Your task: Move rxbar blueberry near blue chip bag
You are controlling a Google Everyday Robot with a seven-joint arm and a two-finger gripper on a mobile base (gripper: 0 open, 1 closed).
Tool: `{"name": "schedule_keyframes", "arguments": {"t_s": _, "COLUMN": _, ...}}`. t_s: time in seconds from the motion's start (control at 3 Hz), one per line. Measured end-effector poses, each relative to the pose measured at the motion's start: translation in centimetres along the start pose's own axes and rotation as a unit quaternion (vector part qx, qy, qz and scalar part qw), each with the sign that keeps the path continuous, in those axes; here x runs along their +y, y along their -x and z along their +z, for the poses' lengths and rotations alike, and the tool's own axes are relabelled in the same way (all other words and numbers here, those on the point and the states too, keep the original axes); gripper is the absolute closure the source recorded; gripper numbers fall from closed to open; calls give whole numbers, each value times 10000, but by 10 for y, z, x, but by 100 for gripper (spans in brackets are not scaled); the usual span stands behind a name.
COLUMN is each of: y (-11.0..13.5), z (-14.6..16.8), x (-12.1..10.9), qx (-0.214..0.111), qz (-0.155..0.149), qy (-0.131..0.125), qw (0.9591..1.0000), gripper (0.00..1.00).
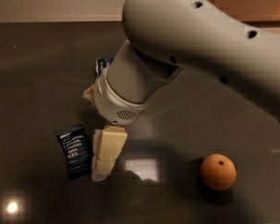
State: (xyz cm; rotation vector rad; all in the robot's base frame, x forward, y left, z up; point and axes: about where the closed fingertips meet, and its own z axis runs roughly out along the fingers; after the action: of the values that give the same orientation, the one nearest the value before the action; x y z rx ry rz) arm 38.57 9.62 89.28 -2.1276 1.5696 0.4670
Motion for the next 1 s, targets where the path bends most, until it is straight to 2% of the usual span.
{"name": "schedule_keyframes", "arguments": {"t_s": 0.33, "y": 26, "z": 38, "x": 9, "qx": -44, "qz": -293, "qy": 188, "qw": 9994, "gripper": 0}}
{"name": "schedule_keyframes", "arguments": {"t_s": 0.67, "y": 23, "z": 60, "x": 1, "qx": 9, "qz": -404, "qy": 275, "qw": 9988, "gripper": 0}}
{"name": "schedule_keyframes", "arguments": {"t_s": 1.0, "y": 6, "z": 78, "x": -8, "qx": 133, "qz": -414, "qy": 396, "qw": 9983, "gripper": 0}}
